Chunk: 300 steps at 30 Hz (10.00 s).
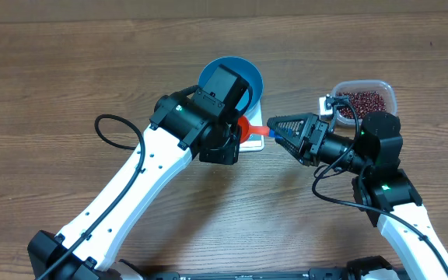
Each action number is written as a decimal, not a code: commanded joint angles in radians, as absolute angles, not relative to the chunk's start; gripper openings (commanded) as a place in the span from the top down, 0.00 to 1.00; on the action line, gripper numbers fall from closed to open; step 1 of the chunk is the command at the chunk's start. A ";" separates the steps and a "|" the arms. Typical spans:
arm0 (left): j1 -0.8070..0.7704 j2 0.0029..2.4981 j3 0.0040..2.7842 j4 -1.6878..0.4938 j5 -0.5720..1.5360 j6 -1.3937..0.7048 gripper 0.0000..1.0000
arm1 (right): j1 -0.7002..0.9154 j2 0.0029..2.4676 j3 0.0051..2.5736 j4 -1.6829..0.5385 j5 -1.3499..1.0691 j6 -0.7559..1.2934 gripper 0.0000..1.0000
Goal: Scoop item into bowl and weigh 150g on scale
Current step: 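Close the right gripper on the blue handle of the scoop, then open the left gripper to release the scoop rim, then carry the scoop right toward the bean tub with the right gripper, then move the left gripper down to the scale's front buttons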
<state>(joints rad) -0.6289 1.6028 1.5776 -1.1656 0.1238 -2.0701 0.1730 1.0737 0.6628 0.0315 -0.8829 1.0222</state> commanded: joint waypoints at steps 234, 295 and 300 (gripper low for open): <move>-0.735 1.655 1.588 -1.125 -0.223 -0.448 0.96 | 0.156 1.049 0.761 -0.691 -0.262 0.165 0.96; -0.709 1.729 1.031 -0.296 -0.195 -0.369 0.96 | -0.096 1.049 0.760 -0.787 -0.346 0.123 0.96; -0.708 1.750 1.031 -0.268 -0.199 -0.369 0.96 | -0.096 1.049 0.760 -0.788 -0.346 0.123 0.96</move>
<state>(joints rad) -0.7063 1.7226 1.0359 -0.2771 -0.1730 -0.3878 -0.0914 1.0649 0.7277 -0.7944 -0.3370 0.1295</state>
